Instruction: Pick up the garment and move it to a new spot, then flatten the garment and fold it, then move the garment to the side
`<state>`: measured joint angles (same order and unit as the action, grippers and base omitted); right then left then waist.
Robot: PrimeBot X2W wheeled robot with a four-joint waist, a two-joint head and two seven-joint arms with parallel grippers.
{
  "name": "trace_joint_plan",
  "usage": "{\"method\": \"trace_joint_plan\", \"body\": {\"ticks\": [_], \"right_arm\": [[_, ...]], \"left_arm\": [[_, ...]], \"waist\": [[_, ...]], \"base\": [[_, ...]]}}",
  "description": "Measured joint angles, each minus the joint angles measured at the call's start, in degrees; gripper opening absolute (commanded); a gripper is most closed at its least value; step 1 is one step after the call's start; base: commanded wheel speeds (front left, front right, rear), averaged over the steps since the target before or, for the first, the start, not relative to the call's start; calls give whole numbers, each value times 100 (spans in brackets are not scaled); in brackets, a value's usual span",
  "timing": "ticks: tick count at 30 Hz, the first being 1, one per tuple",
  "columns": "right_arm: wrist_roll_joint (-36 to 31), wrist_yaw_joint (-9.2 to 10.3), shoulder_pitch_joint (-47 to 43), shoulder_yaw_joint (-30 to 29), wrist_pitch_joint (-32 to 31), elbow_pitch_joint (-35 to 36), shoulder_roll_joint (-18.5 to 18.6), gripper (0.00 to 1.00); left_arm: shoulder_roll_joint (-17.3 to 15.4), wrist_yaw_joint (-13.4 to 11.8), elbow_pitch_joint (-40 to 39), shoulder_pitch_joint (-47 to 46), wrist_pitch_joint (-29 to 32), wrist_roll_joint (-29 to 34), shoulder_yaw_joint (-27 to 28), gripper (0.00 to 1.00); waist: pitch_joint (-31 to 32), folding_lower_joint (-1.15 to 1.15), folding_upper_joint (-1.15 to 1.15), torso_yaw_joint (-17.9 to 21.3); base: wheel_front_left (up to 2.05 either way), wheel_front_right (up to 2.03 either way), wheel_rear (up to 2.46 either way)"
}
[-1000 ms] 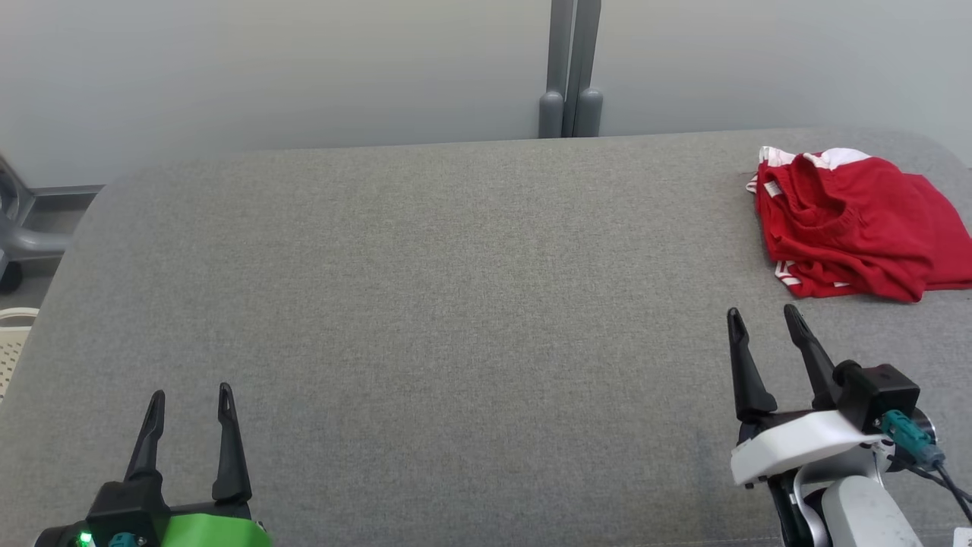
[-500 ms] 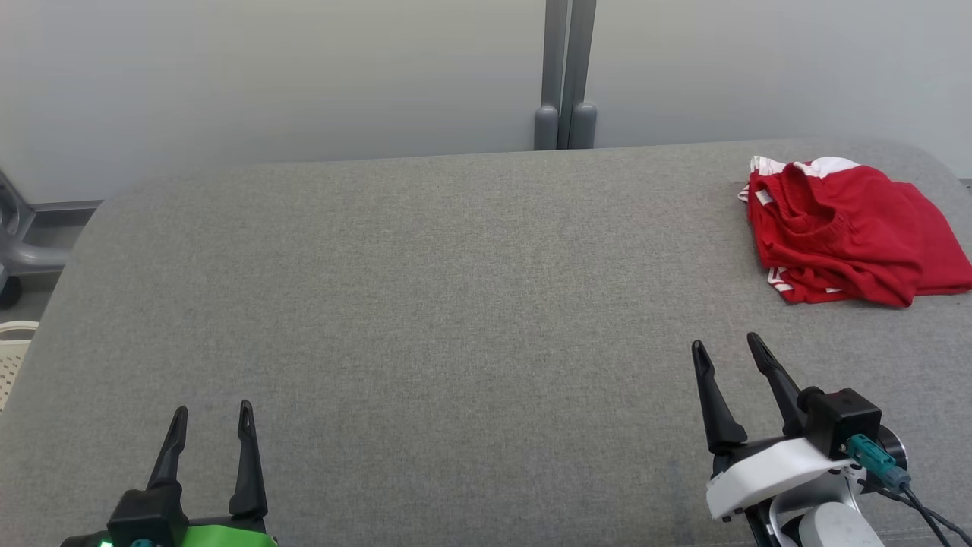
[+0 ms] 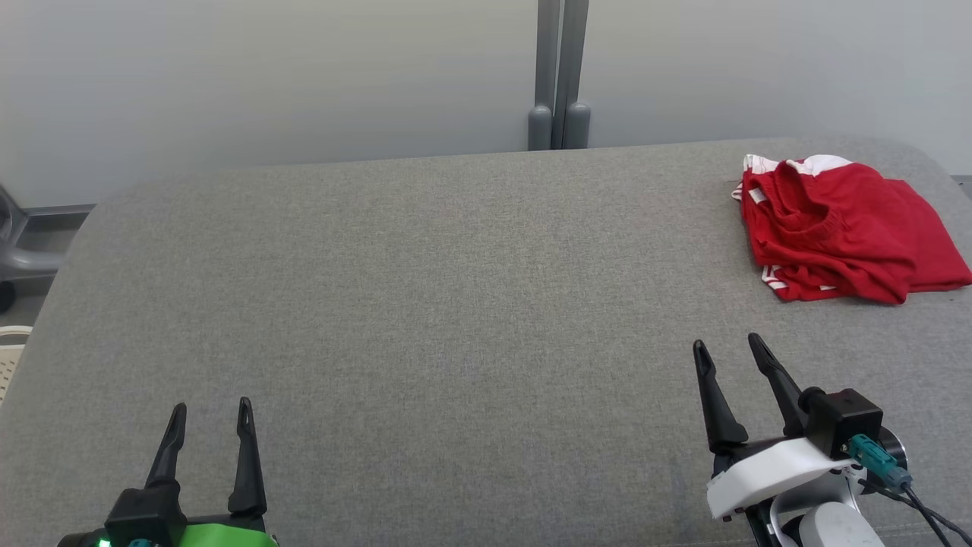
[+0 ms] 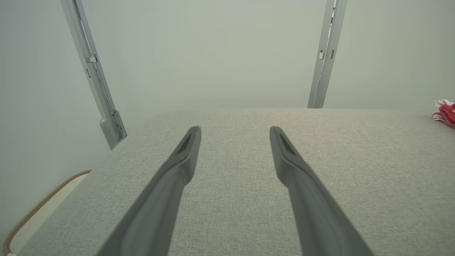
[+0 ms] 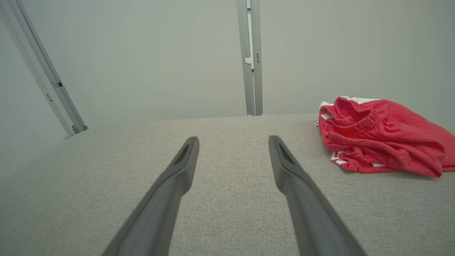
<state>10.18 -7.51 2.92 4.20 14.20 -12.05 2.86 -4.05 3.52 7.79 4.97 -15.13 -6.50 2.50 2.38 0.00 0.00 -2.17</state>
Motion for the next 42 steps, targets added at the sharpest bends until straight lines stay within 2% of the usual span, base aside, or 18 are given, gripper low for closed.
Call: {"method": "trace_joint_plan", "body": {"ticks": [6, 7, 12, 24, 42], "right_arm": [[16, 0, 7, 0, 2, -12, 0, 100], [16, 0, -5, 3, 0, -37, -2, 0], [132, 0, -166, 9, -52, -257, -34, 0], [1510, 0, -57, -190, -399, -338, -33, 0], [3107, 1, 154, -428, -797, -438, -32, 0]], "left_arm": [[0, 1, -29, 0, 0, 1, -7, 100], [2, 1, 0, 2, 0, 0, -12, 0], [19, 1, 260, 62, 77, -114, -26, 0], [51, 53, 433, -158, 438, -1564, 57, 0], [77, 136, 630, -515, 842, -3247, 120, 0]], "waist": [[-14, 0, 0, -10], [-15, 0, 0, -10], [-20, 0, 0, -6], [-48, 0, 0, 18], [-88, 0, 0, 49]], "base": [[0, 0, 0], [0, 0, 0], [0, 0, 0], [0, 0, 0], [0, 0, 0]]}}
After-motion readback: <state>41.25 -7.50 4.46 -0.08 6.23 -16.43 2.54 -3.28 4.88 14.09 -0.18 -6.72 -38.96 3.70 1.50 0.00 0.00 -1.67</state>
